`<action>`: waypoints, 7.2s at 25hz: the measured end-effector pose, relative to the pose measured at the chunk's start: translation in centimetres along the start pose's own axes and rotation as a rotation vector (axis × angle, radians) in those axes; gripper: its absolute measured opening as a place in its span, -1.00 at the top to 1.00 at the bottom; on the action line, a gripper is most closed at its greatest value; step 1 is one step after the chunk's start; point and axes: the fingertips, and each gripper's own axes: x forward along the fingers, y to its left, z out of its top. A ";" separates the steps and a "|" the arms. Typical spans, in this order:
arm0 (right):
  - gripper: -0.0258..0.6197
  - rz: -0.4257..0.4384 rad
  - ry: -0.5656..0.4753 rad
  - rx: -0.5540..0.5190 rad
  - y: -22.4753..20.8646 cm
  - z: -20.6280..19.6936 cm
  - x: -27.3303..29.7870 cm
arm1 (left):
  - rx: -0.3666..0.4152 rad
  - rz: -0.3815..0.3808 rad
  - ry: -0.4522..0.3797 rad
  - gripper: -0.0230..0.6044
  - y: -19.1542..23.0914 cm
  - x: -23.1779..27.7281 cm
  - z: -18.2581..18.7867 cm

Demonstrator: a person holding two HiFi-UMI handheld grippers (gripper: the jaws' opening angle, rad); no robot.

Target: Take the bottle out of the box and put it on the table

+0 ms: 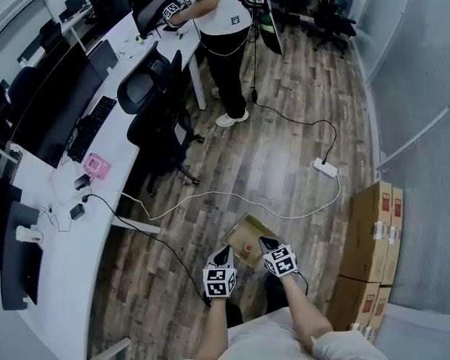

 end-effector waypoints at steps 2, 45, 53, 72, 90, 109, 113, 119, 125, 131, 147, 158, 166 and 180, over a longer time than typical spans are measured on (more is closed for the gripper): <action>0.80 0.014 0.034 -0.024 -0.2 -1.9 1.6 | -0.019 0.008 0.017 0.88 0.4 0.6 -1.9; 0.23 0.058 0.549 -0.472 -5.0 -40.4 41.2 | -0.085 -0.077 0.105 0.88 15.3 22.9 -44.4; 0.35 0.048 0.618 -0.547 -6.0 -42.5 42.3 | -0.070 -0.070 0.090 0.88 16.4 23.7 -45.0; 0.36 0.061 0.573 -0.540 -3.2 -36.2 36.0 | -0.070 -0.061 0.103 0.88 15.7 17.5 -40.0; 0.36 0.146 0.405 -0.602 5.9 -17.3 20.8 | 0.003 -0.005 0.020 0.88 14.3 2.3 -21.9; 0.36 0.147 0.151 -0.460 14.1 2.0 2.9 | 0.030 -0.015 -0.047 0.88 9.2 -12.7 -7.1; 0.36 0.192 0.096 -0.455 16.8 6.0 1.1 | 0.071 -0.011 -0.074 0.88 10.7 -15.8 -5.2; 0.36 0.257 0.028 -0.557 23.3 11.5 2.2 | 0.064 0.070 -0.131 0.88 17.1 -20.0 -2.3; 0.36 0.292 0.006 -0.605 29.5 14.2 3.6 | 0.042 0.108 -0.162 0.88 20.3 -23.6 -1.6; 0.36 0.328 -0.009 -0.647 36.3 15.5 5.0 | 0.034 0.148 -0.177 0.88 24.0 -27.7 -2.4; 0.36 0.506 -0.124 -0.725 54.3 22.4 7.5 | 0.000 0.314 -0.275 0.88 34.6 -38.1 -1.8; 0.36 0.688 -0.164 -0.799 66.3 29.0 10.8 | -0.099 0.480 -0.313 0.88 42.3 -43.5 -2.1; 0.36 0.781 -0.144 -0.863 73.4 33.3 15.9 | -0.148 0.557 -0.326 0.88 49.8 -45.5 -0.2; 0.36 0.893 -0.037 -0.964 83.4 35.4 27.0 | -0.298 0.655 -0.312 0.88 61.2 -46.5 -1.0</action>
